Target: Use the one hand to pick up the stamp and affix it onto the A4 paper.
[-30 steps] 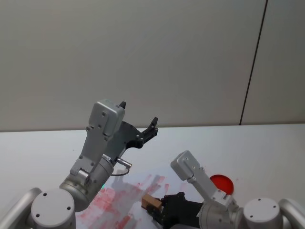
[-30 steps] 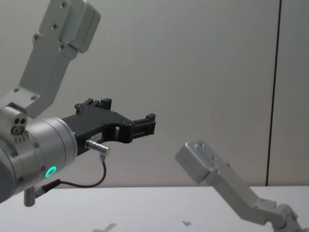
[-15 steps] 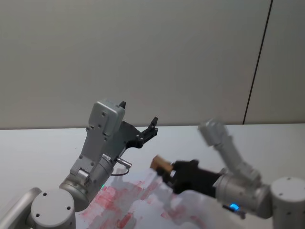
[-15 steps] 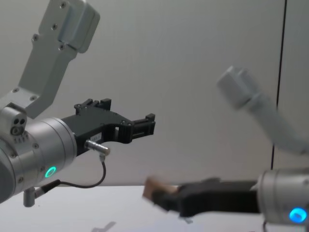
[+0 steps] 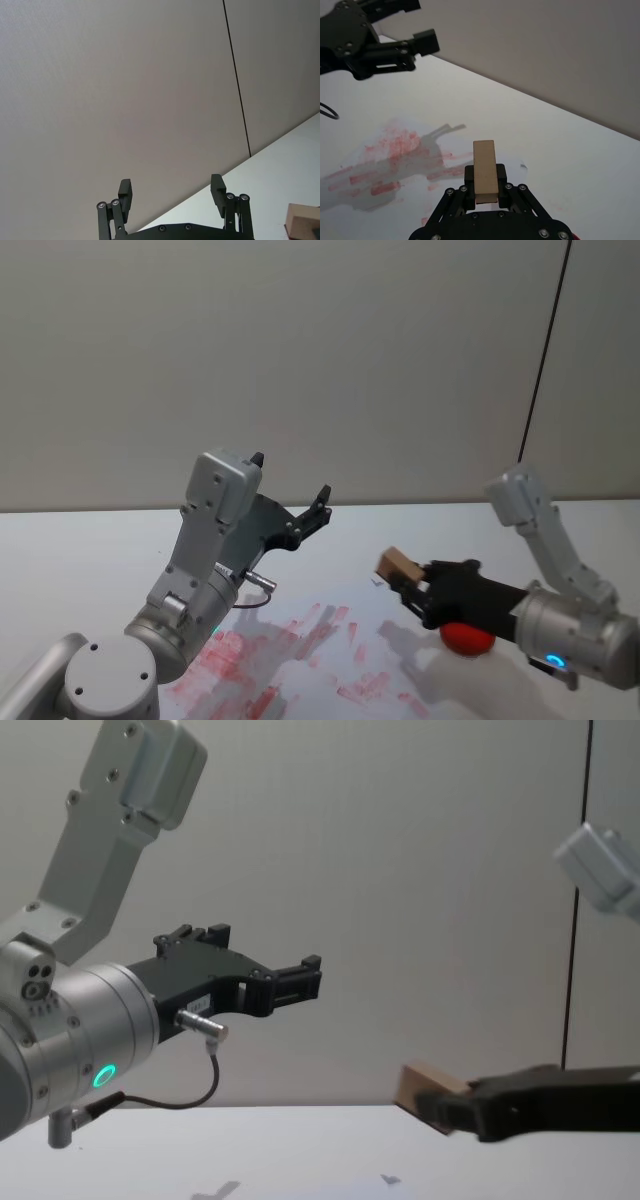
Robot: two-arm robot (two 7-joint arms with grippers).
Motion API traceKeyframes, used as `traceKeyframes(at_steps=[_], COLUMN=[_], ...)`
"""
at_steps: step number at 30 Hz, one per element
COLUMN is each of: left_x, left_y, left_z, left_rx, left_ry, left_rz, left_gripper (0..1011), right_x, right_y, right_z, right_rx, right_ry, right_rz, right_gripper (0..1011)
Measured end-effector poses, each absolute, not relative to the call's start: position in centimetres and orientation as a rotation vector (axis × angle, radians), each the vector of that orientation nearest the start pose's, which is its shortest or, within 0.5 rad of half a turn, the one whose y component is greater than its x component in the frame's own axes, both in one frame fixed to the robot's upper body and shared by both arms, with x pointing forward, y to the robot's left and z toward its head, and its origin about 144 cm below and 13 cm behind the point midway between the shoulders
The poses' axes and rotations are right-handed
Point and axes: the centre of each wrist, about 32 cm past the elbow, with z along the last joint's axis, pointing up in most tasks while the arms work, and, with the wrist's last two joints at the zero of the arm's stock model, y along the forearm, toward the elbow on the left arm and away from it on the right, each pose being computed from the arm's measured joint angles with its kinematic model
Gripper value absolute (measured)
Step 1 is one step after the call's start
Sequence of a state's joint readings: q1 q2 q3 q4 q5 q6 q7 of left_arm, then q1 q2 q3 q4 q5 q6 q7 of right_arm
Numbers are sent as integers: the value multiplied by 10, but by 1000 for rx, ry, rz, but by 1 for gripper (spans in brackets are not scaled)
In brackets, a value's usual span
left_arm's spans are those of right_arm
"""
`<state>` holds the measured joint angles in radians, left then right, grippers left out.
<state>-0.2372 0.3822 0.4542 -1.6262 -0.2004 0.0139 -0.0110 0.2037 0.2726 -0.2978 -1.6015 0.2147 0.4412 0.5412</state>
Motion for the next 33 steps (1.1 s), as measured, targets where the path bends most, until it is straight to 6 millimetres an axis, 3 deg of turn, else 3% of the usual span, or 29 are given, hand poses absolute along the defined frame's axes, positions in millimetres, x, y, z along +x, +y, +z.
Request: traceKeyframes(at_steps=[17, 33], left_x=[492, 492], left_y=[198, 198], left_z=[1204, 1204], left_rx=[61, 61], left_ry=[-268, -268], left_rz=[1124, 1124], left_gripper=[1001, 1001], right_x=[499, 502], right_y=[-248, -253], right_z=[1185, 1169], right_rx=[-470, -544], right_ry=[167, 169], right_rz=[-918, -971], right_gripper=[220, 220])
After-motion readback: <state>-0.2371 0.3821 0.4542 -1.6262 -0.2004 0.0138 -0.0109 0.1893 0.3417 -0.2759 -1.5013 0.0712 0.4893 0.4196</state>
